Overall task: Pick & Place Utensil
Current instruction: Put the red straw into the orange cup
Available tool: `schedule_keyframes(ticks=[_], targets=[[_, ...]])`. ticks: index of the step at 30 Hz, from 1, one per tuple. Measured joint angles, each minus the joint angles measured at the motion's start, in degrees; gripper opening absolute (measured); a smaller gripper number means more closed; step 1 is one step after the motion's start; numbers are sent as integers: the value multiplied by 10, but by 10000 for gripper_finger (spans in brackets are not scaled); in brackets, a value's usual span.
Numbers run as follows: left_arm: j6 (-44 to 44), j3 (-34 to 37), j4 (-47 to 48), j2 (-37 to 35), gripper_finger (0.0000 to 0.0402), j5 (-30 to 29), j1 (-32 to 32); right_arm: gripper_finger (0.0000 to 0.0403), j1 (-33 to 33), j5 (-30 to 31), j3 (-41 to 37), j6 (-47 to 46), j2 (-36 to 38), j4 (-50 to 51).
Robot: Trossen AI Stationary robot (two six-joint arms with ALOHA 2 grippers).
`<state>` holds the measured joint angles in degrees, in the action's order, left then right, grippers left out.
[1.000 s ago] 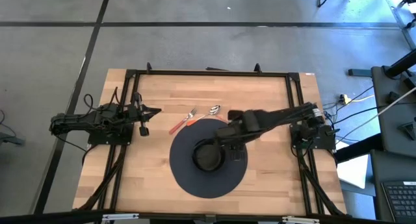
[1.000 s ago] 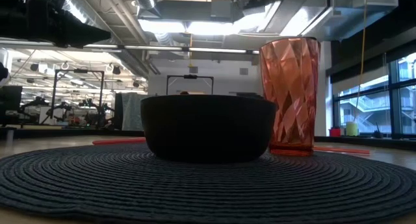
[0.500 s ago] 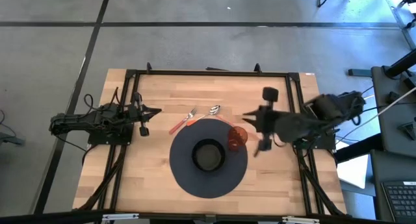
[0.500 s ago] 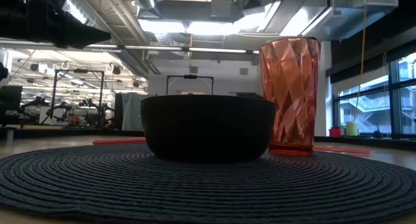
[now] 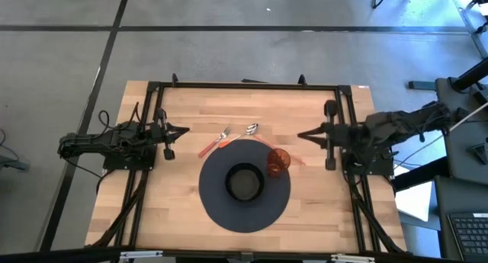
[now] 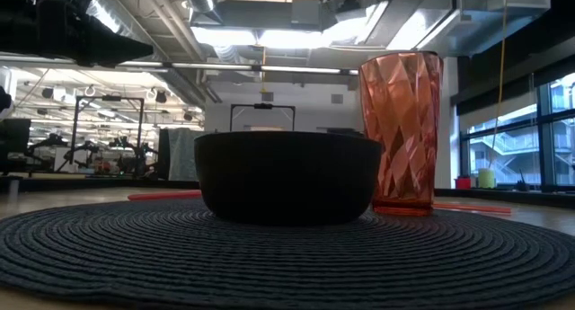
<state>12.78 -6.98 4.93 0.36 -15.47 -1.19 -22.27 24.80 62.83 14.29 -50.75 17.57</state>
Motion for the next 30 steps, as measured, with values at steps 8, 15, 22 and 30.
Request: schedule_keyframes(ticks=[8, 15, 22, 30], targets=[[4, 0, 0, 0, 4, -1, 0, 4, 14, -38, -205, 17, 88, -141], [10, 0, 0, 0, 4, -1, 0, 9, 14, -14, -353, 24, 111, -264], [15, 0, 0, 0, 4, -16, 0, 7, 22, 49, -445, 42, 112, -378], [13, 0, 0, 0, 4, -19, 0, 3, 56, 82, -449, -16, 118, -357]])
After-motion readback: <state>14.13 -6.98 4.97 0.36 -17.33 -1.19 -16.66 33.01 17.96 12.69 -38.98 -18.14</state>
